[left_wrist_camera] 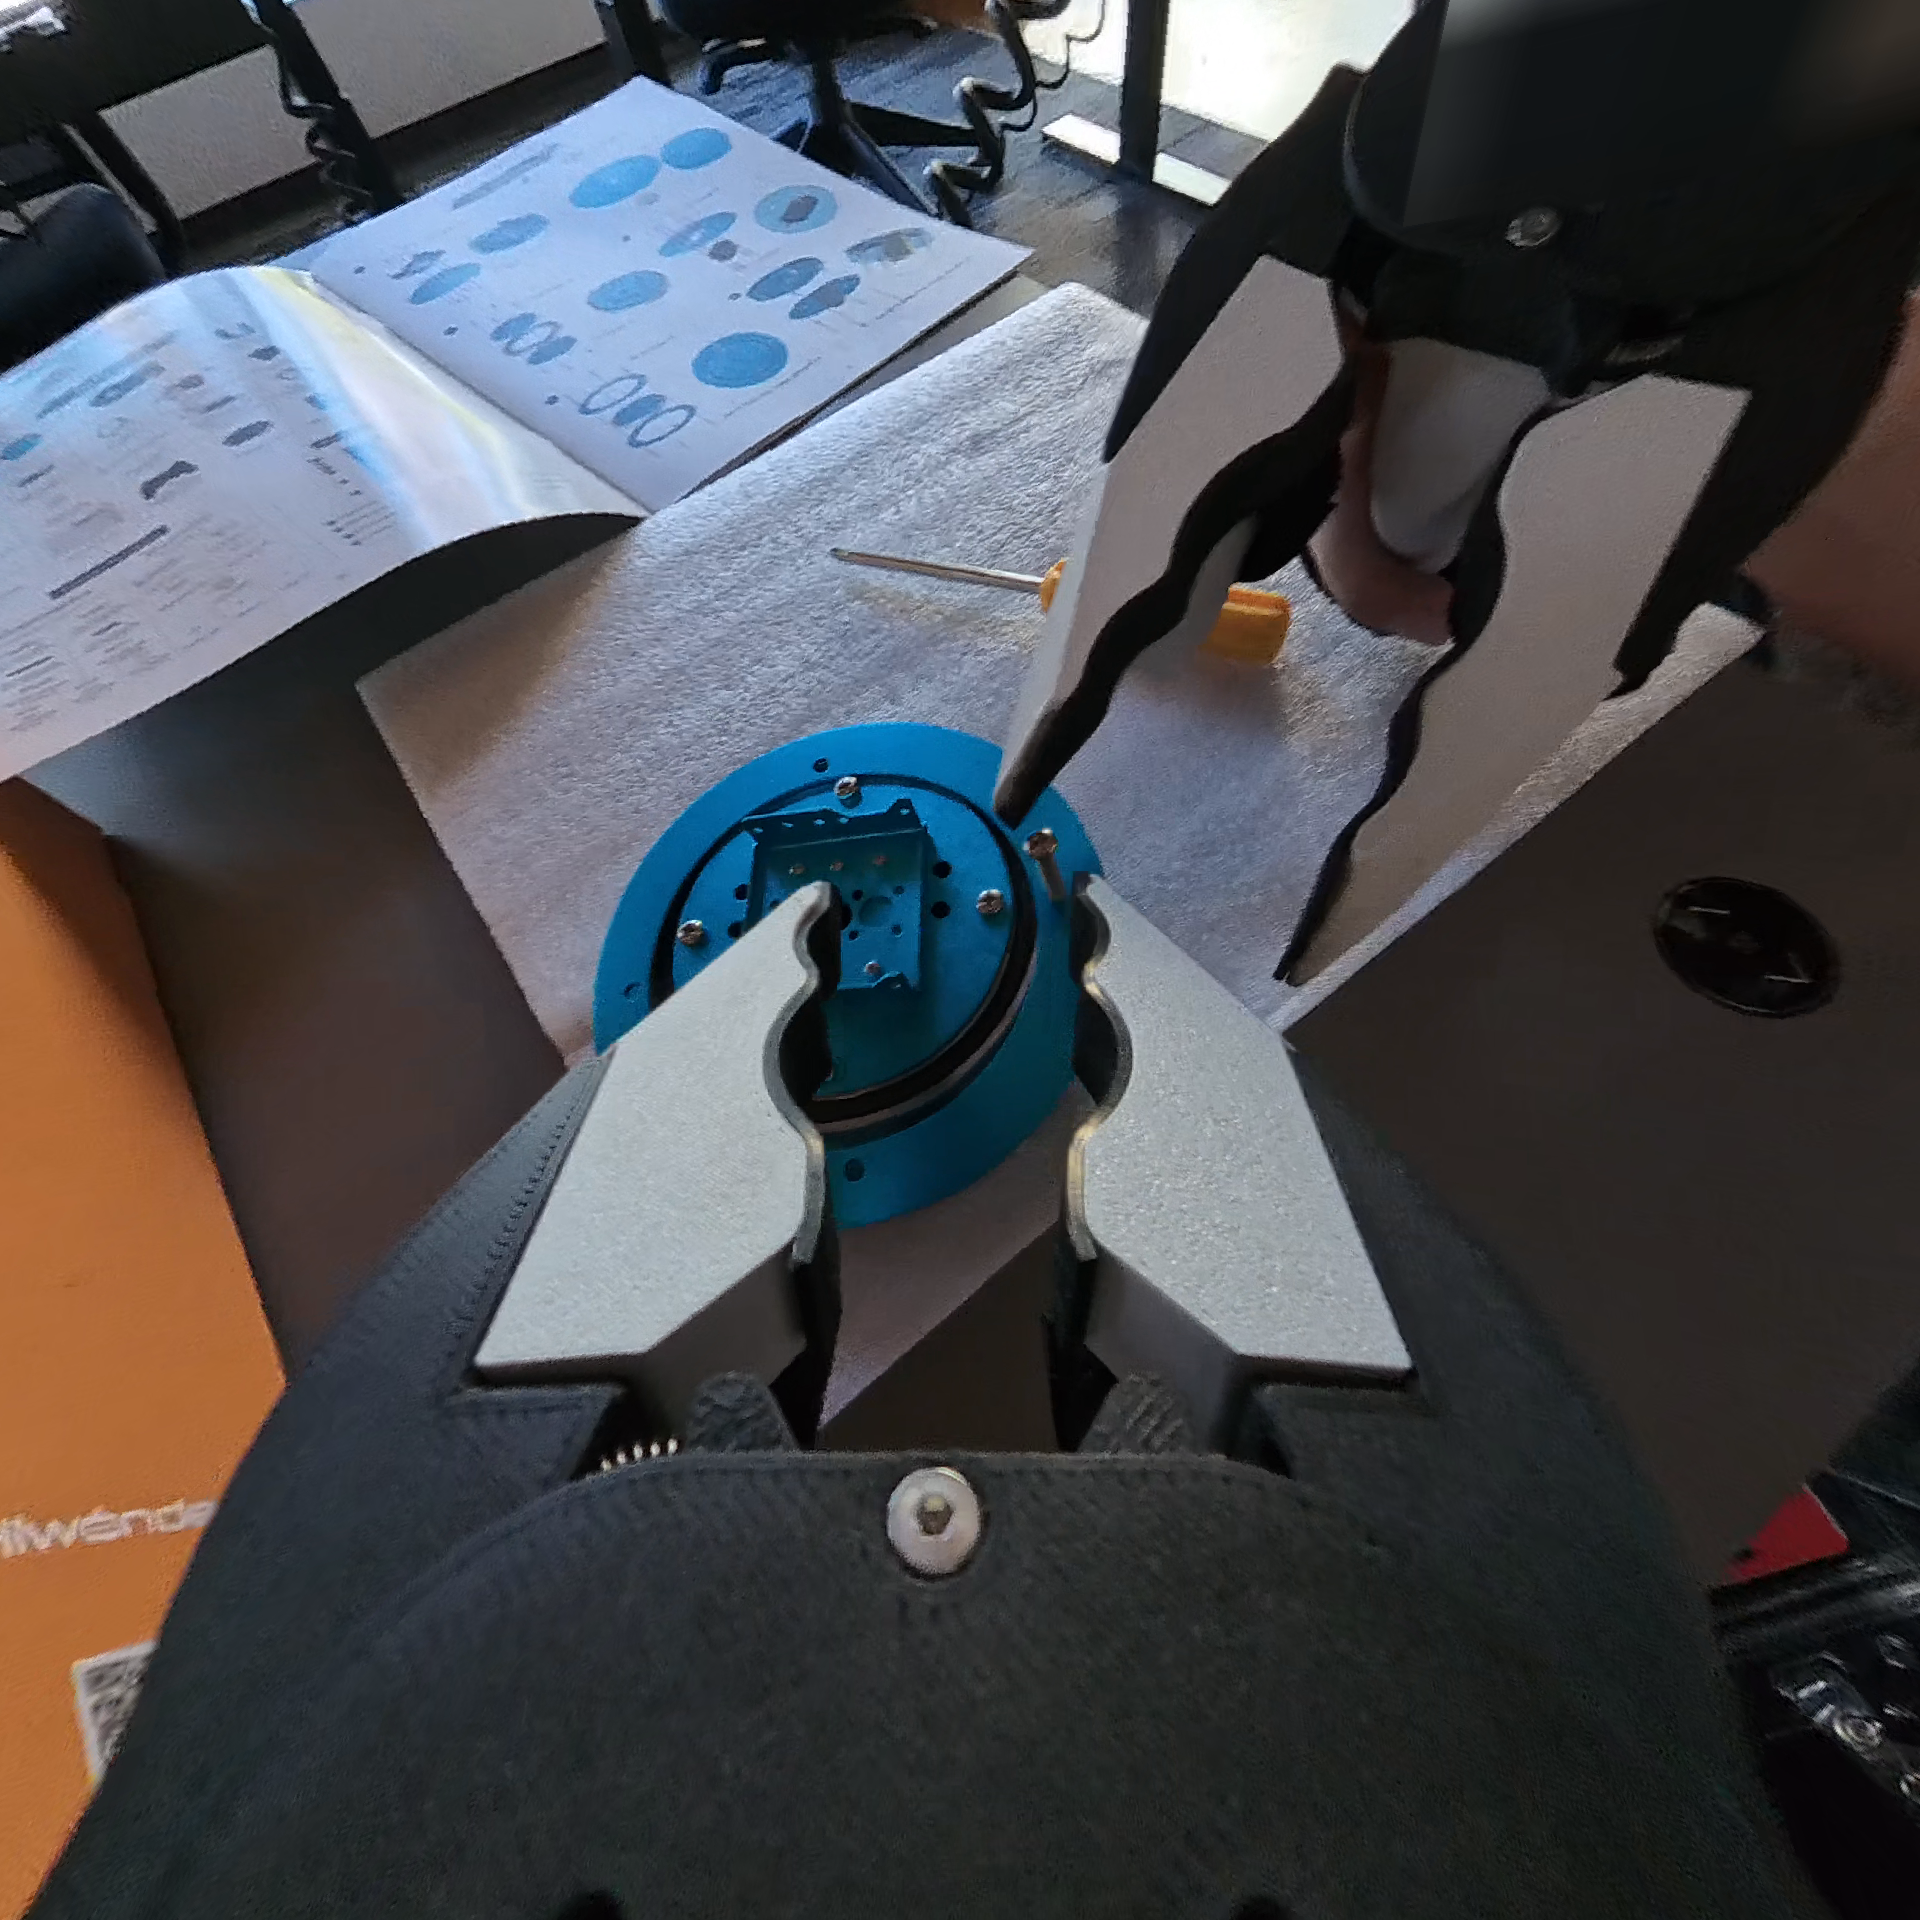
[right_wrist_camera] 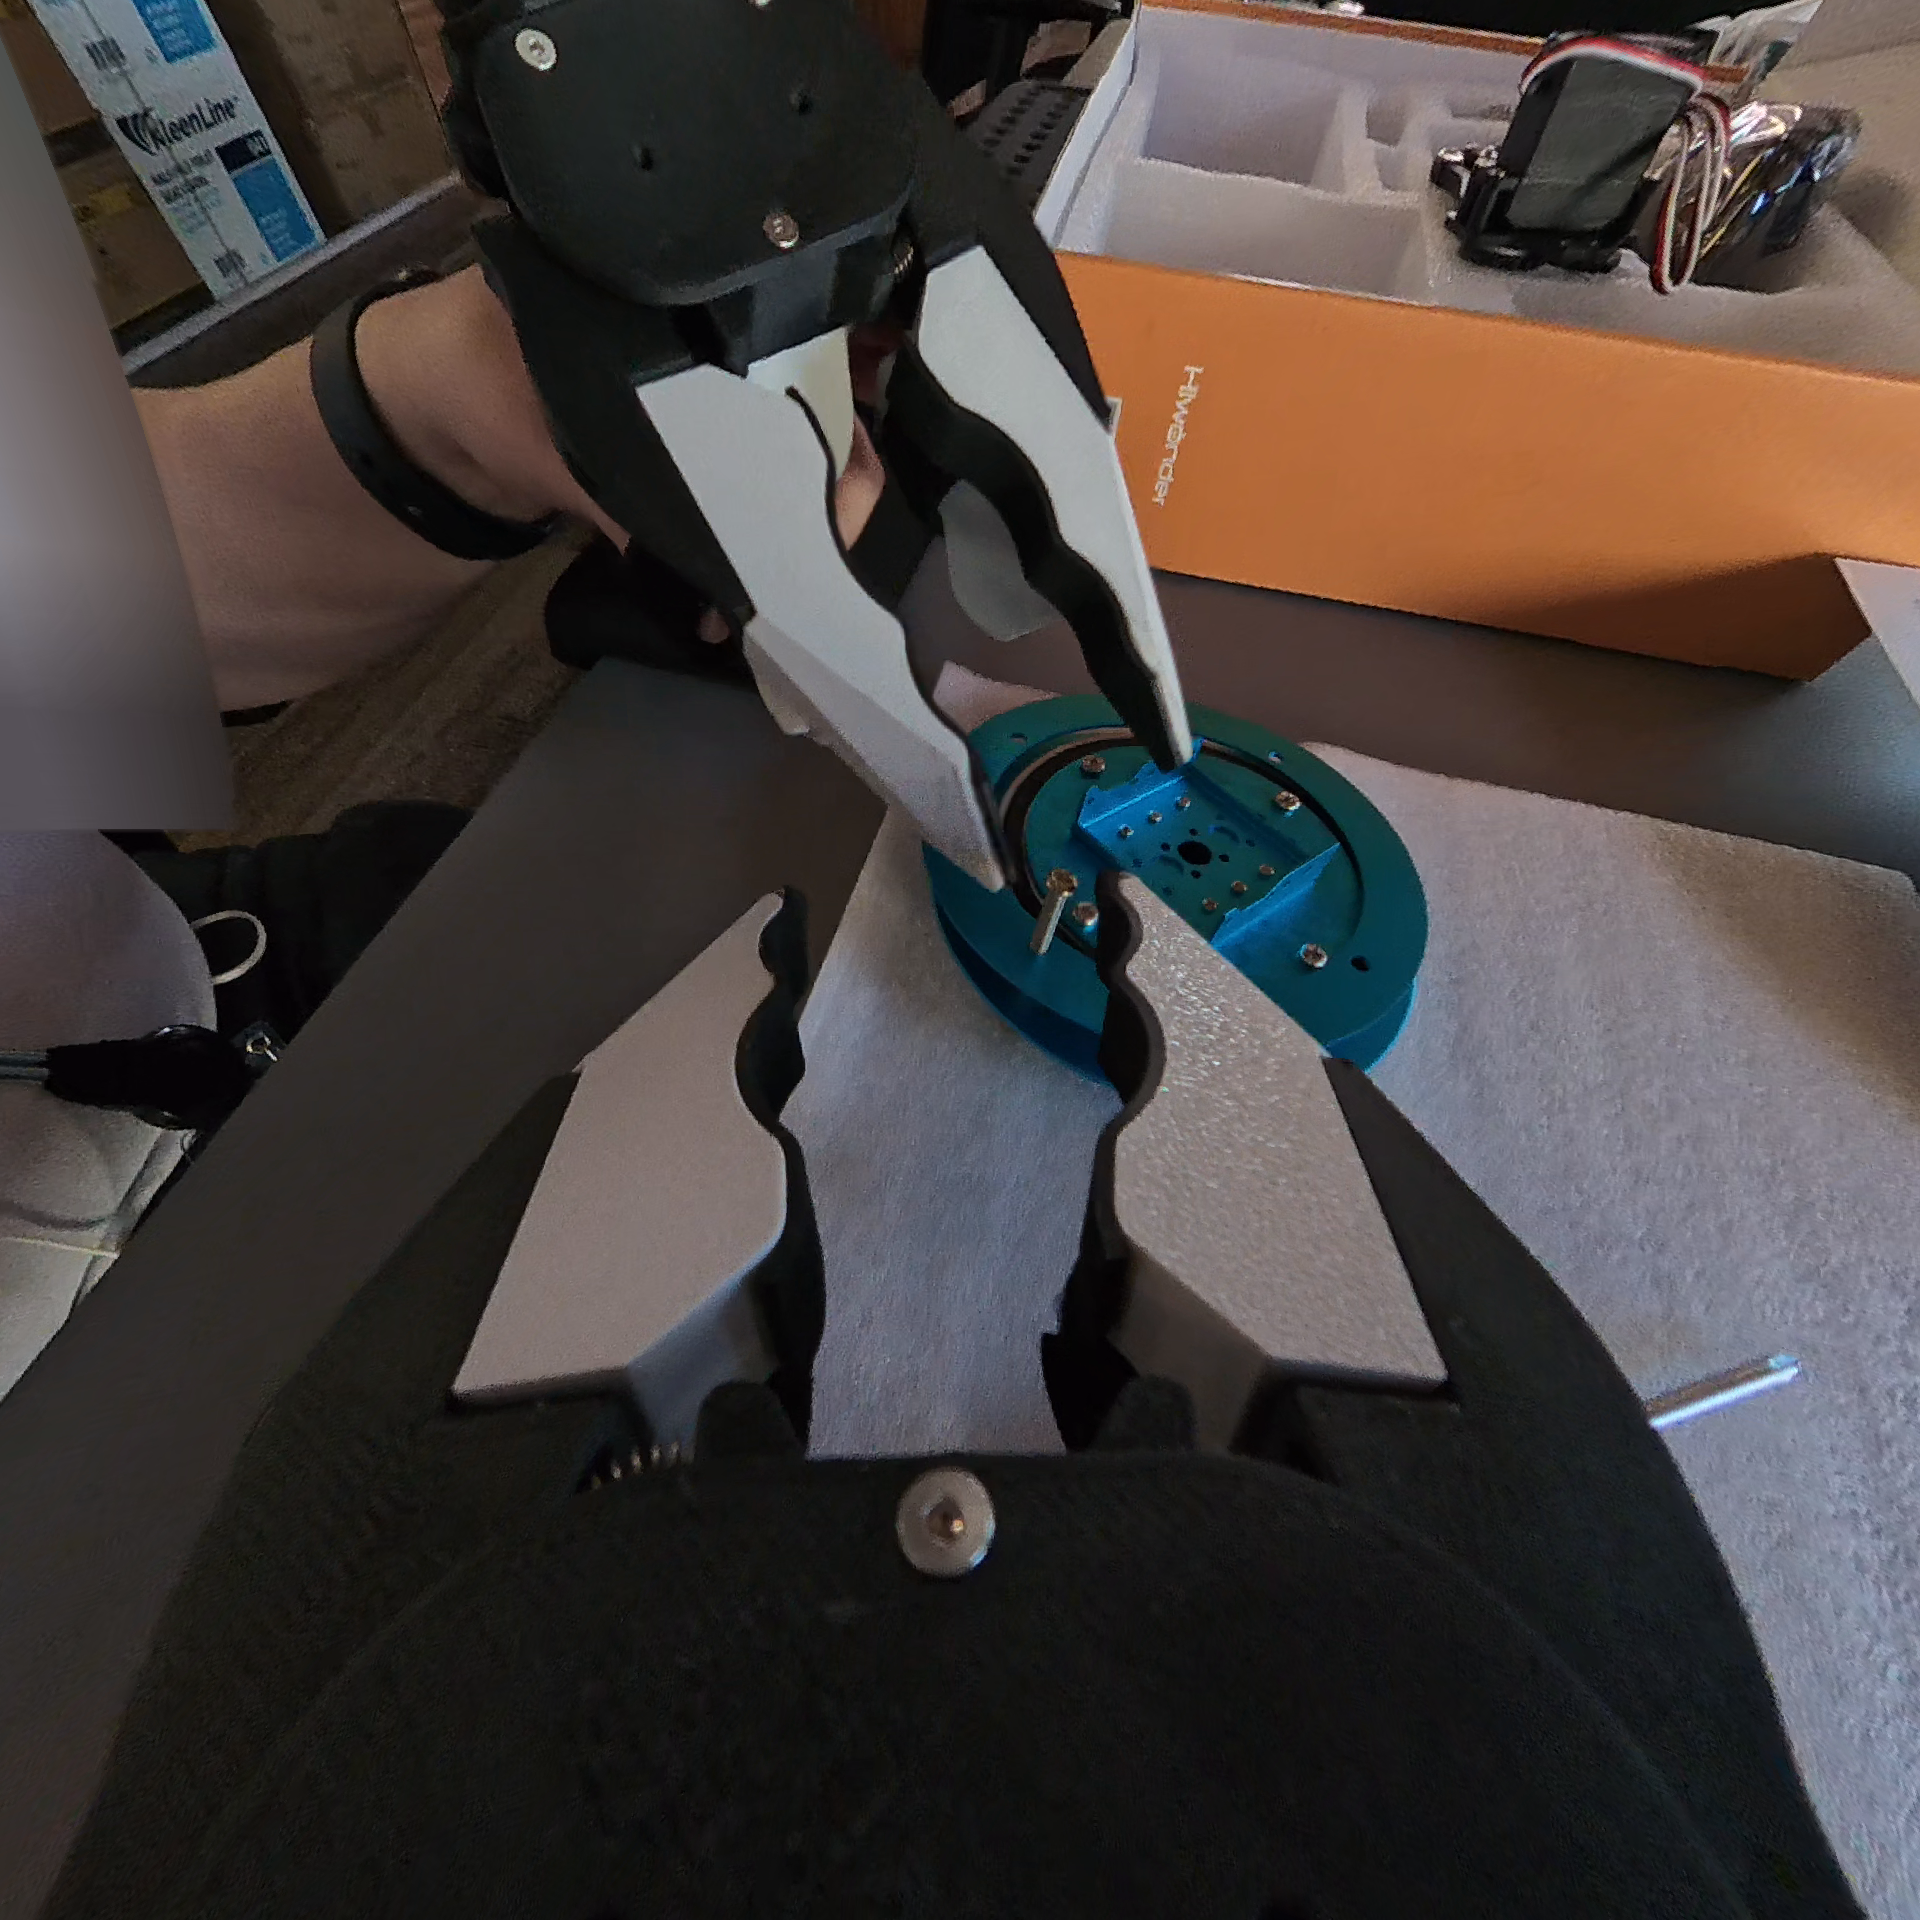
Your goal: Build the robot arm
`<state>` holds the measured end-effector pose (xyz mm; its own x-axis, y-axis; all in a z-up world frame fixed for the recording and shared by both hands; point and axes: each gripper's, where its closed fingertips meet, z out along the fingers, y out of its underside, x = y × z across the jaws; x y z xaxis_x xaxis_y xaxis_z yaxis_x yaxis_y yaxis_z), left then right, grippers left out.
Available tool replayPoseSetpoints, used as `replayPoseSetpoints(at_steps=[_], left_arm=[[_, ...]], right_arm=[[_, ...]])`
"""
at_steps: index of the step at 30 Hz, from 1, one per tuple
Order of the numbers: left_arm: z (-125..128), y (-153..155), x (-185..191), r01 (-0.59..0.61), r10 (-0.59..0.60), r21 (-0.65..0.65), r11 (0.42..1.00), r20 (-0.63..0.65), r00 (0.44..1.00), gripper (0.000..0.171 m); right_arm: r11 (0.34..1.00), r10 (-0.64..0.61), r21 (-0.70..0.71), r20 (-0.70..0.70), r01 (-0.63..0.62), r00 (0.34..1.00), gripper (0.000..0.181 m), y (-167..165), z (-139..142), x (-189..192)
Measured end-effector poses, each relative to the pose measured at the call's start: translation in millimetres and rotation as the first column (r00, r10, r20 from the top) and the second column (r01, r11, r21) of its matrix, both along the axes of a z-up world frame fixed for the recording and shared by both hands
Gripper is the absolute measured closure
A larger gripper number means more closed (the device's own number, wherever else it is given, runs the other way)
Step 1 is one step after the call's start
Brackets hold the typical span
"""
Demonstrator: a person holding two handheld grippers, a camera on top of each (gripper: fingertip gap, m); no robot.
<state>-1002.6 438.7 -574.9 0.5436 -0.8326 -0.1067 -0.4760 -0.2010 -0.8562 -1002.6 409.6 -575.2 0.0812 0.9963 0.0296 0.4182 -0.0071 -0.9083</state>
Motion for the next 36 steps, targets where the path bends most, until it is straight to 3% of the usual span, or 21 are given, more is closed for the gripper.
replayPoseSetpoints(at_steps=[10,14,24,28,33,36], left_arm=[[1.5,9.8,-9.0,-0.056,0.056,0.002,0.998,0.011,0.998,0.132],[6.6,2.4,-2.5,-0.013,0.014,-0.016,1.000,0.050,0.999,0.129],[0.3,9.7,-10.4,-0.065,0.065,-0.001,0.998,-0.001,0.998,0.130],[8.9,0.5,-1.0,-0.013,0.014,-0.025,1.000,0.067,0.998,0.129],[0.3,7.3,2.1,-0.036,0.036,-0.009,0.999,0.005,0.999,0.125],[-1.4,12.8,-8.7,-0.077,0.077,0.003,0.997,-0.013,0.997,0.131]], right_arm=[[1.000,0.007,-0.006,0.011,-0.007,1.000,0.133,-3.9,0.1,4.0],[1.000,-0.010,-0.009,-0.007,0.010,1.000,0.128,0.1,2.8,2.3],[1.000,-0.019,0.000,0.016,0.019,1.000,0.130,-0.9,-1.8,5.3],[1.000,-0.024,-0.010,-0.002,0.024,1.000,0.128,0.7,0.4,3.3],[1.000,-0.013,0.018,0.042,0.013,0.999,0.127,-2.0,-5.5,-2.4],[1.000,-0.021,0.014,0.033,0.020,0.999,0.130,-3.7,-4.0,3.2]])
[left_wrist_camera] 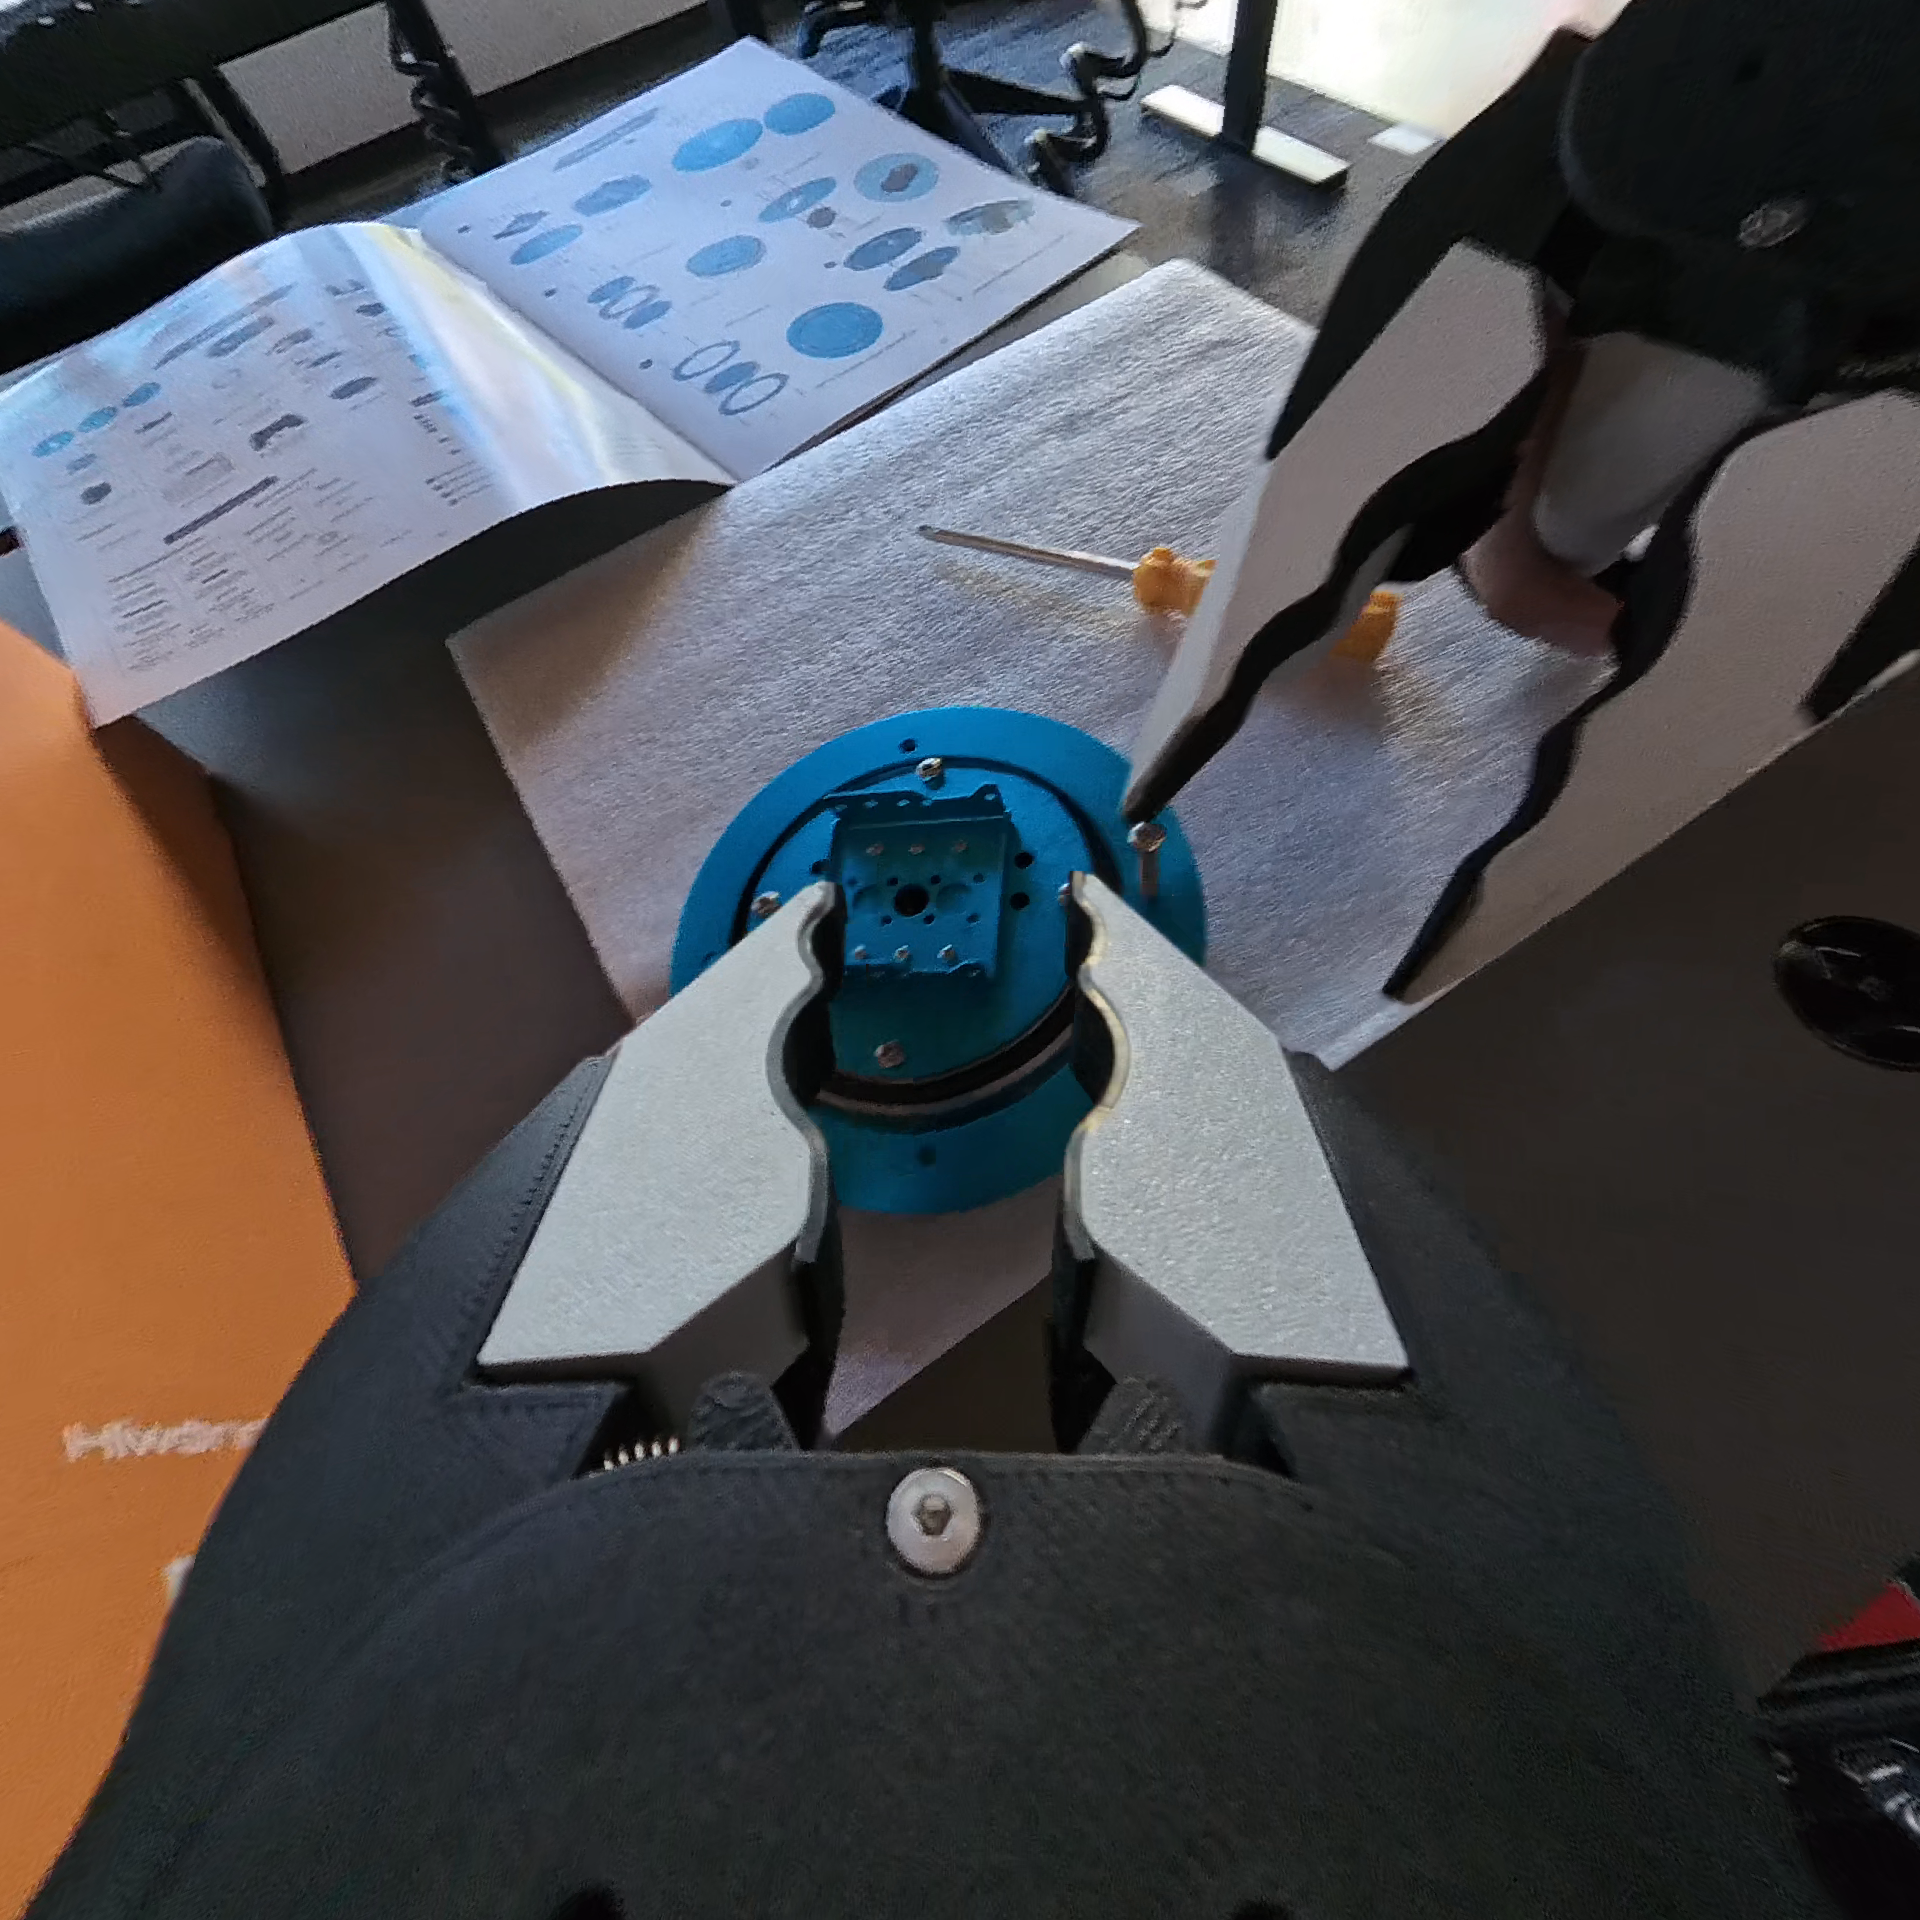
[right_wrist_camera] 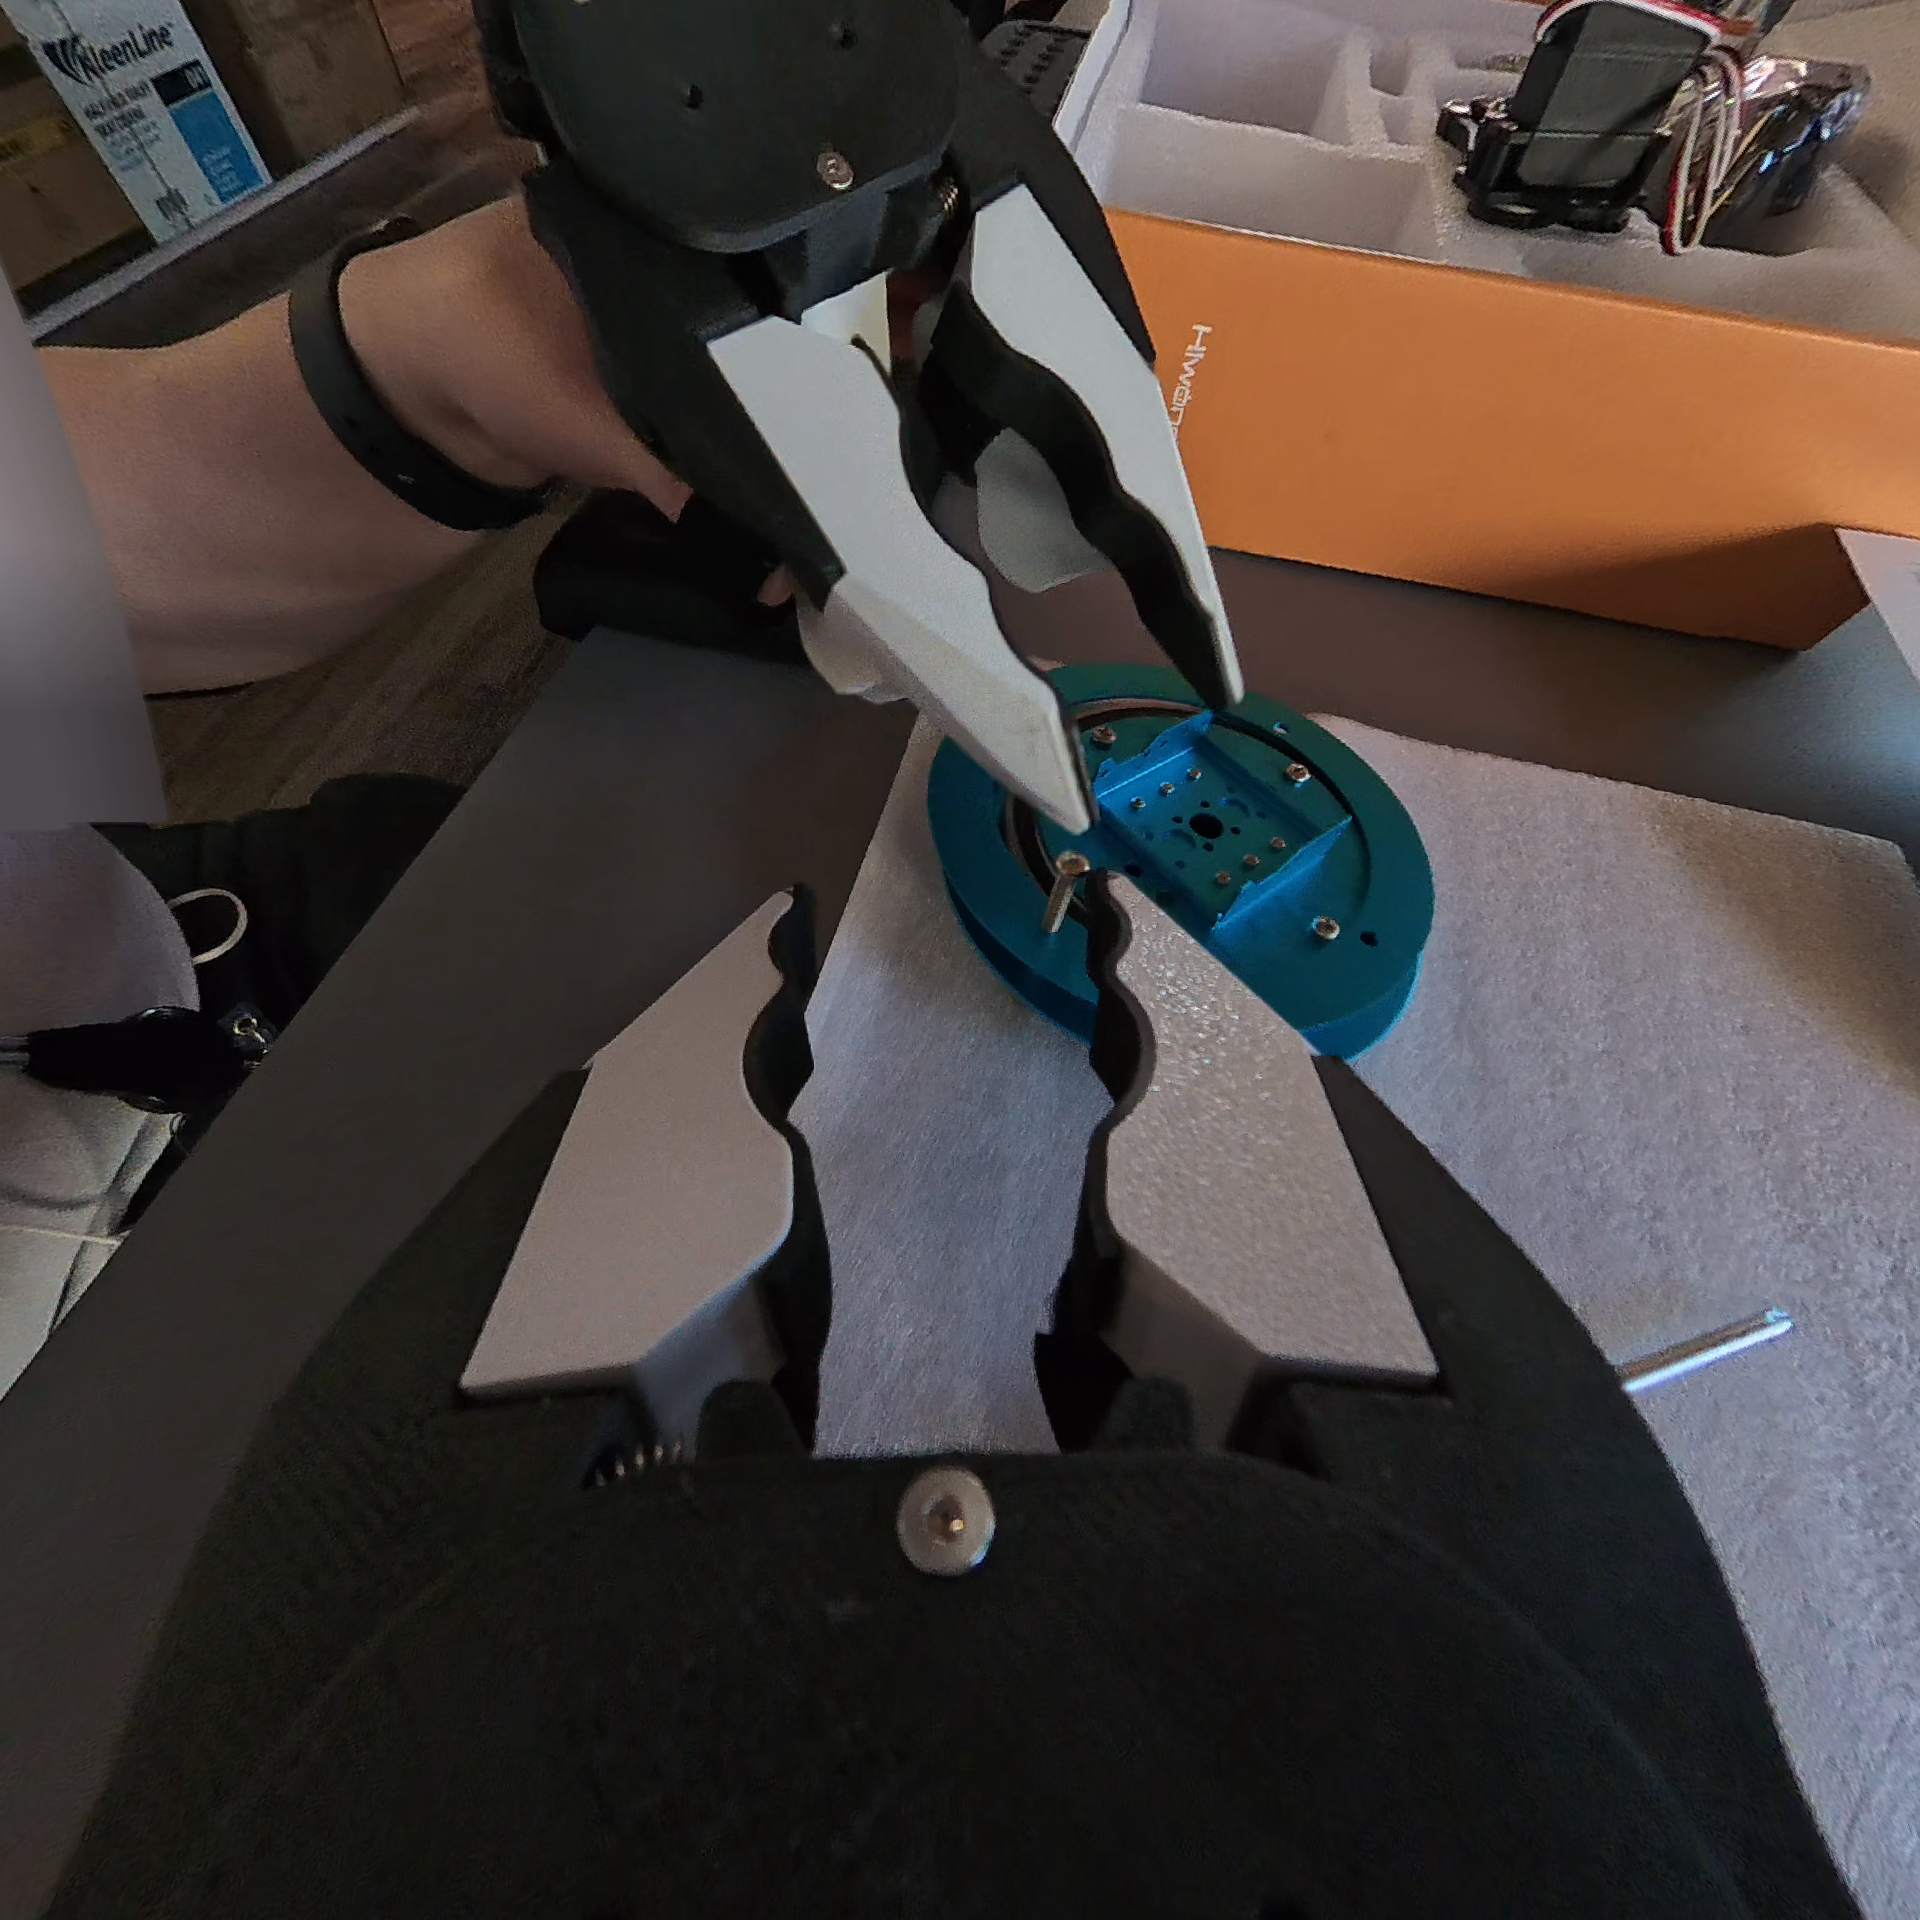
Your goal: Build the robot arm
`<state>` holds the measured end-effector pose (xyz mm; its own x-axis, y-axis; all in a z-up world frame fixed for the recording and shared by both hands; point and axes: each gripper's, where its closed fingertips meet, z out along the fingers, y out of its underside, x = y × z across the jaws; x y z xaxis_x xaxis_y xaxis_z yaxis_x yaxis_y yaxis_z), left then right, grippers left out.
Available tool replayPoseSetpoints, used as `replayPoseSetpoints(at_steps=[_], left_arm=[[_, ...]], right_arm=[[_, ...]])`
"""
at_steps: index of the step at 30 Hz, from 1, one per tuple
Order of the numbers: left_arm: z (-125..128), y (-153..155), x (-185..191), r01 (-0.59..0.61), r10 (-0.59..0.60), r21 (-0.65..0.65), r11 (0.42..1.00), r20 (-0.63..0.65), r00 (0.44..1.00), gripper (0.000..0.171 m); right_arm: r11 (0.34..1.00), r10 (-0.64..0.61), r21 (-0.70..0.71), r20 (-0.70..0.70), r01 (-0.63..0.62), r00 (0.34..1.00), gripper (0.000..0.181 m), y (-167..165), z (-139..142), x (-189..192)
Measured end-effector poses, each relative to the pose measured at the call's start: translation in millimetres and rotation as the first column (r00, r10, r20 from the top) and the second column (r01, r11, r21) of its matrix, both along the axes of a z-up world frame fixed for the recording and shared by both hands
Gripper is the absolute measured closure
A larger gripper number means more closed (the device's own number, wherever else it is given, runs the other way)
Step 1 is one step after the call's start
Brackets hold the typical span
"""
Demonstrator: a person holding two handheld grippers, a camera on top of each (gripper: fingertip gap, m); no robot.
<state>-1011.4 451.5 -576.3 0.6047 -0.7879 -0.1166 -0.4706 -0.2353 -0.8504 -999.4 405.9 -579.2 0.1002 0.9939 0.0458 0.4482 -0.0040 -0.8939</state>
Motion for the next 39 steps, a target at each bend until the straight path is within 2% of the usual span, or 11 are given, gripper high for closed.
replayPoseSetpoints(at_steps=[6,11,14,18,22,27,31,39], left_arm=[[9.3,-12.6,11.3,0.079,-0.076,-0.033,0.996,0.081,0.994,0.126],[1.4,-3.7,9.6,0.036,-0.035,-0.023,0.999,0.027,0.999,0.122],[0.9,1.3,-2.3,-0.003,0.003,-0.017,1.000,0.019,1.000,0.128],[8.1,-7.9,8.5,0.061,-0.058,-0.040,0.997,0.078,0.995,0.125],[0.2,-4.2,12.8,0.048,-0.048,-0.016,0.999,0.011,0.999,0.121],[-1.0,-5.0,3.2,0.031,-0.030,-0.047,0.998,0.033,0.999,0.119],[1.2,-15.2,14.0,0.092,-0.090,-0.055,0.994,0.044,0.995,0.120],[0.9,-5.9,2.3,0.034,-0.031,-0.051,0.998,0.049,0.998,0.125]], right_arm=[[1.000,-0.010,-0.006,-0.011,0.009,1.000,0.127,3.3,2.1,-2.6],[1.000,0.001,0.006,0.023,-0.001,1.000,0.126,0.6,-1.6,-4.7],[1.000,-0.012,-0.009,0.015,0.012,1.000,0.130,1.2,-0.5,2.9],[1.000,-0.018,-0.008,-0.011,0.018,1.000,0.127,4.1,3.5,-1.0],[1.000,0.005,0.002,0.032,-0.005,0.999,0.126,0.6,-3.7,-6.5],[1.000,-0.023,-0.008,0.013,0.023,1.000,0.131,1.5,-2.0,4.4],[1.000,-0.020,-0.002,-0.001,0.020,1.000,0.127,4.1,1.2,-2.5],[1.000,0.022,-0.003,0.015,-0.022,1.000,0.131,0.5,0.7,-7.4]])
